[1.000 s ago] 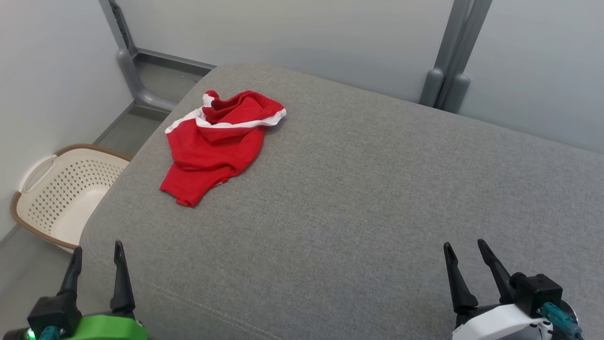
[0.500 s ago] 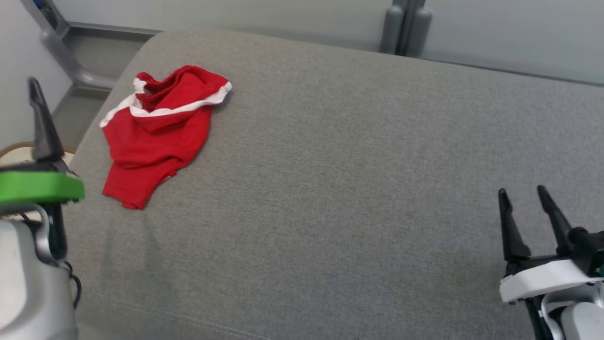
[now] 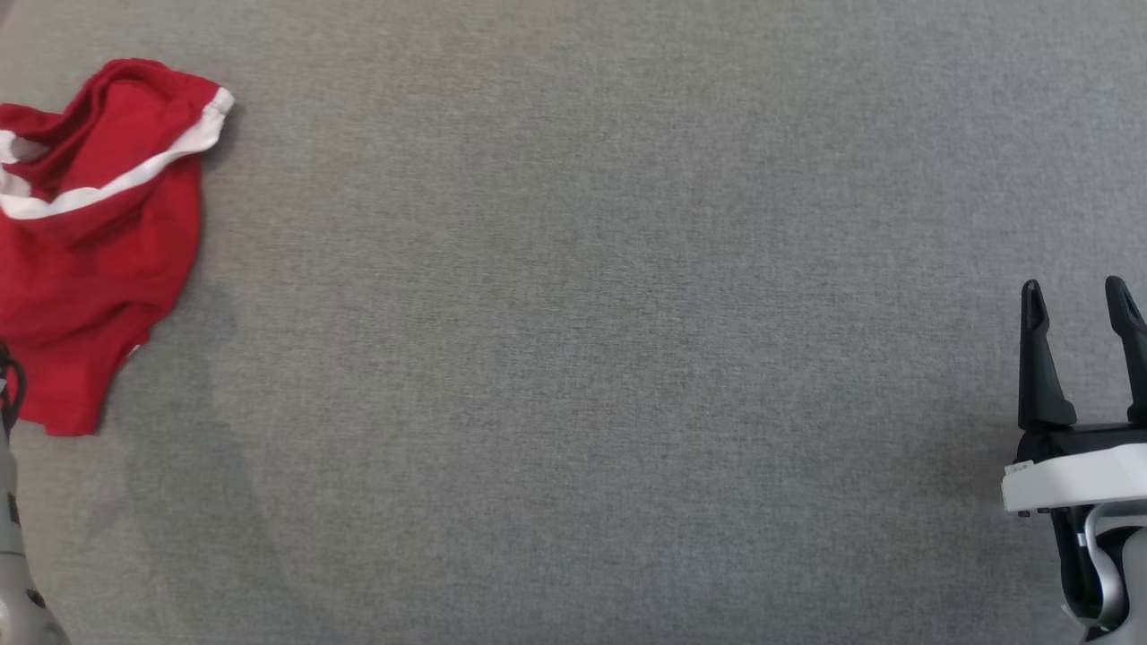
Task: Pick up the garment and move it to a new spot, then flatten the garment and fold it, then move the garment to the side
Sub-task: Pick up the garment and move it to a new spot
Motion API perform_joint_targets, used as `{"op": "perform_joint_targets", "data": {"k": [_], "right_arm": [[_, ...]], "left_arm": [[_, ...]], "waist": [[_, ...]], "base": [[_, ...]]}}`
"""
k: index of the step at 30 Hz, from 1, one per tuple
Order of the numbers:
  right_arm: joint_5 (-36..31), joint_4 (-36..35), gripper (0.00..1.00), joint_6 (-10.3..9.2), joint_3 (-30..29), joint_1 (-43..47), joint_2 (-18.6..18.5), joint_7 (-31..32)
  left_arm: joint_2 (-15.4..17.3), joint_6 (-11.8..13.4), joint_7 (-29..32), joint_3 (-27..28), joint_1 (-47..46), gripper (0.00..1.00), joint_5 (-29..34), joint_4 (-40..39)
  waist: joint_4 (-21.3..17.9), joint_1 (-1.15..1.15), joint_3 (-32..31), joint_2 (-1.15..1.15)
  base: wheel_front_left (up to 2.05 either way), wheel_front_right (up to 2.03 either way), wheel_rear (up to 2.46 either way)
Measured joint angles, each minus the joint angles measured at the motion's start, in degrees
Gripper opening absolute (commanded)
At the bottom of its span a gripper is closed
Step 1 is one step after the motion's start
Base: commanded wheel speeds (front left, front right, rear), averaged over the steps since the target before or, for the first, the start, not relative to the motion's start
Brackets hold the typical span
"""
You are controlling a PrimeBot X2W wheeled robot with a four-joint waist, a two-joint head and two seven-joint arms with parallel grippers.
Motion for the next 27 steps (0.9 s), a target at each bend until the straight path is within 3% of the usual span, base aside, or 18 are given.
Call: {"op": "perform_joint_targets", "data": {"k": [7, 10, 16, 20, 21, 22, 23, 27], "right_arm": [[-0.12, -0.02, 1.00, 0.00, -0.25, -1.00, -0.26, -0.20], [-0.25, -0.05, 1.00, 0.00, -0.48, -1.22, -0.33, -0.20], [-0.35, -0.37, 1.00, 0.00, -0.60, -1.52, -0.52, -0.09], [-0.53, -0.97, 1.00, 0.00, -0.57, -1.57, -0.52, 0.15], [-0.53, -1.05, 1.00, 0.00, -0.60, -1.57, -0.51, 0.16], [-0.54, -1.12, 1.00, 0.00, -0.62, -1.57, -0.47, 0.16], [-0.54, -1.18, 1.00, 0.00, -0.64, -1.57, -0.44, 0.16], [-0.59, -1.18, 1.00, 0.00, -0.60, -1.57, -0.21, 0.31]], "left_arm": [[2.42, 0.00, 3.85, -2.64, -2.87, 1.00, -3.99, 12.59], [3.61, -0.01, 7.60, -4.04, -3.11, 1.00, -5.76, 17.02], [5.32, -0.08, 20.91, -7.94, -3.79, 1.00, -11.06, 24.68], [5.66, -0.08, 24.40, -9.31, -3.97, 1.00, -12.76, 26.58], [5.70, -0.08, 24.57, -9.53, -4.04, 0.90, -13.62, 26.77], [5.86, -0.08, 24.85, -10.05, -4.09, 0.62, -13.90, 27.00], [5.98, -0.08, 24.90, -10.46, -4.15, 0.00, -13.90, 27.29], [6.01, -0.14, 23.95, -11.68, -4.35, 0.00, -14.10, 27.95]], "waist": [[-4.12, 0.00, 4.45, 0.00], [-5.45, 0.00, 5.43, 0.00], [-6.81, -0.01, 6.15, 0.00], [-7.04, -0.01, 6.37, 0.00], [-7.07, -0.01, 6.43, 0.00], [-7.11, -0.01, 6.47, 0.00], [-7.12, -0.01, 6.50, 0.00], [-7.09, -0.02, 6.43, 0.00]], "base": [[0.00, 0.00, 0.00], [0.00, 0.00, 0.00], [0.00, 0.00, 0.00], [0.00, 0.00, 0.00], [0.00, 0.00, 0.00], [0.00, 0.00, 0.00], [0.00, 0.00, 0.00], [0.00, 0.00, 0.00]]}}
